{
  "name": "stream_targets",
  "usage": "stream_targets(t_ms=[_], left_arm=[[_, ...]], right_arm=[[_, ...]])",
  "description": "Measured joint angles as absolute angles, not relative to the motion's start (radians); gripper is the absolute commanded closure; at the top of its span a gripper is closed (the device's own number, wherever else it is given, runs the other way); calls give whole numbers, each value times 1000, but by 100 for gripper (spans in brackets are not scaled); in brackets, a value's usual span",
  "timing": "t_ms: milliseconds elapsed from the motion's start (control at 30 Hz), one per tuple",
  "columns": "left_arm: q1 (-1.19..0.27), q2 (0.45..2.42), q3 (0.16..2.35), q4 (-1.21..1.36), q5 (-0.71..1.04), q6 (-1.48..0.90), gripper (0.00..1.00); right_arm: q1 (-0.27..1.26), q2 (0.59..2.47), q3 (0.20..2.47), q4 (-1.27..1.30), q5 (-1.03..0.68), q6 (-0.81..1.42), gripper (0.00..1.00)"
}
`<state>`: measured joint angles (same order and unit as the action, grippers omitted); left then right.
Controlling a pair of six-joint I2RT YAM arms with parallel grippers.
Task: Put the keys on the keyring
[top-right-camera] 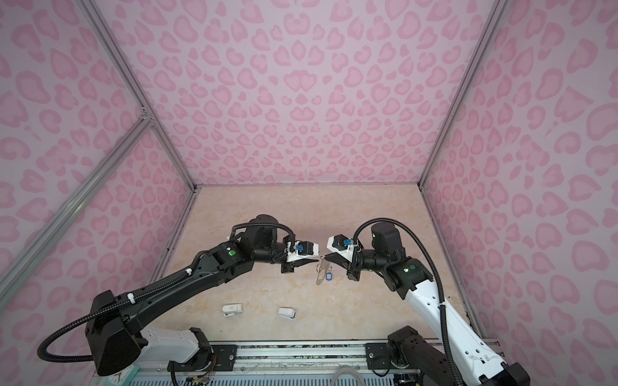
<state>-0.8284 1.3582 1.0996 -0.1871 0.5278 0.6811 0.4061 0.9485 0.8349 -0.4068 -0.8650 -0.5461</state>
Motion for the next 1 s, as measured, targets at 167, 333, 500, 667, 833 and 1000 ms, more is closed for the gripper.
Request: stream_targets(t_ms=[167, 333, 500, 667, 833, 1000], left_arm=[[-834, 1369, 1100, -187, 545, 681, 76], [-839, 1380, 1109, -188, 553, 681, 79], [-841, 1391, 1116, -192, 557, 680, 86], [-842, 1399, 1118, -201, 557, 663, 97], [-841, 1400, 1118, -190, 566, 648, 97], [-820, 1399, 1084, -125, 619, 604, 97]], right_arm=[[420, 958, 836, -413, -863, -546, 100], [430, 962, 845, -413, -857, -546, 100], [440, 963, 846, -411, -848, -546, 100], [446, 963, 846, -415, -831, -563, 94], [447, 923, 815, -389, -794, -586, 77], [408, 853, 751, -334, -775, -576, 76]])
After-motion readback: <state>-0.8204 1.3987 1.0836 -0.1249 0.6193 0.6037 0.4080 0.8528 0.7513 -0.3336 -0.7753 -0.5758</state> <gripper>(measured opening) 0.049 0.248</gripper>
